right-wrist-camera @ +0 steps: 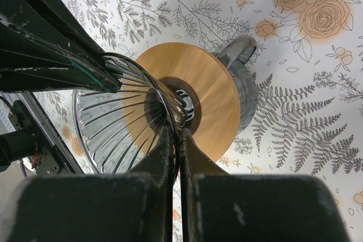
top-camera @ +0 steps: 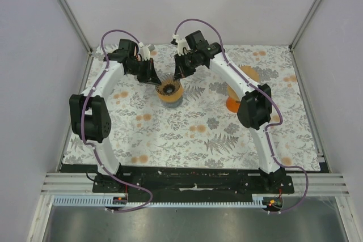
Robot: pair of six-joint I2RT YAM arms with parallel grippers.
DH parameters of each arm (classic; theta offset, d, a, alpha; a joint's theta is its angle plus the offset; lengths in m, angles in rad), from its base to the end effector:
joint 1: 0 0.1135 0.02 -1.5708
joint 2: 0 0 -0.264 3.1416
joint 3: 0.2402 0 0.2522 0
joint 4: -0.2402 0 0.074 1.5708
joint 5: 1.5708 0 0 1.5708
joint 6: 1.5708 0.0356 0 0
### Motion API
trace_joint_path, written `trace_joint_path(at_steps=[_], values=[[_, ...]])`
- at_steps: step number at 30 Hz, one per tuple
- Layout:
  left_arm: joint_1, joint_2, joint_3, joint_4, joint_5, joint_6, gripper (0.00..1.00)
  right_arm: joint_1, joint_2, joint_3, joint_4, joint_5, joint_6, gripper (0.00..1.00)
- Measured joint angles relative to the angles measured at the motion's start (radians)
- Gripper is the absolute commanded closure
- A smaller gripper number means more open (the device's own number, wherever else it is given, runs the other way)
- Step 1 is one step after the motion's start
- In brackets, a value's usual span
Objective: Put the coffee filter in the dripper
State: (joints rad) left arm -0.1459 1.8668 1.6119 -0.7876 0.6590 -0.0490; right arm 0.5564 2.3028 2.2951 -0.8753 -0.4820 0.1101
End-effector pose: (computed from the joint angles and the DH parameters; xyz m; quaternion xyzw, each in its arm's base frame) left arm 0.3932 -0.0798 0.2741 0.1286 0.9082 -0.3349 0.2155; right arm 0.4234 0.2828 0.2864 -0.2808 0.8738 0.3194 0.2359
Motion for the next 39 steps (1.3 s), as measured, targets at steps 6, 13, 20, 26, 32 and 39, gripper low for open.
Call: trace_joint_path(at_steps=[6,13,20,26,32,39], values=[[0.004,0.03,0.02,0.008,0.014,-0.011,0.98,-0.016,0.01,-0.014,0.034,-0.029,0.023,1.0],[0.009,0.074,0.042,0.024,0.05,-0.02,0.98,-0.033,0.023,-0.041,0.078,-0.053,0.06,1.0],[0.01,0.071,0.042,0.027,0.049,-0.025,0.97,-0.033,0.019,-0.043,0.082,-0.055,0.063,0.93],[0.003,0.072,0.061,0.015,0.01,-0.017,0.57,-0.029,0.013,-0.055,0.085,-0.025,0.041,0.66],[-0.002,0.072,0.087,-0.012,-0.036,-0.014,0.41,-0.022,0.007,-0.088,0.089,0.002,0.027,0.45],[0.002,0.072,0.219,-0.053,-0.055,0.005,0.11,-0.025,-0.055,-0.095,0.095,0.014,0.01,0.02]])
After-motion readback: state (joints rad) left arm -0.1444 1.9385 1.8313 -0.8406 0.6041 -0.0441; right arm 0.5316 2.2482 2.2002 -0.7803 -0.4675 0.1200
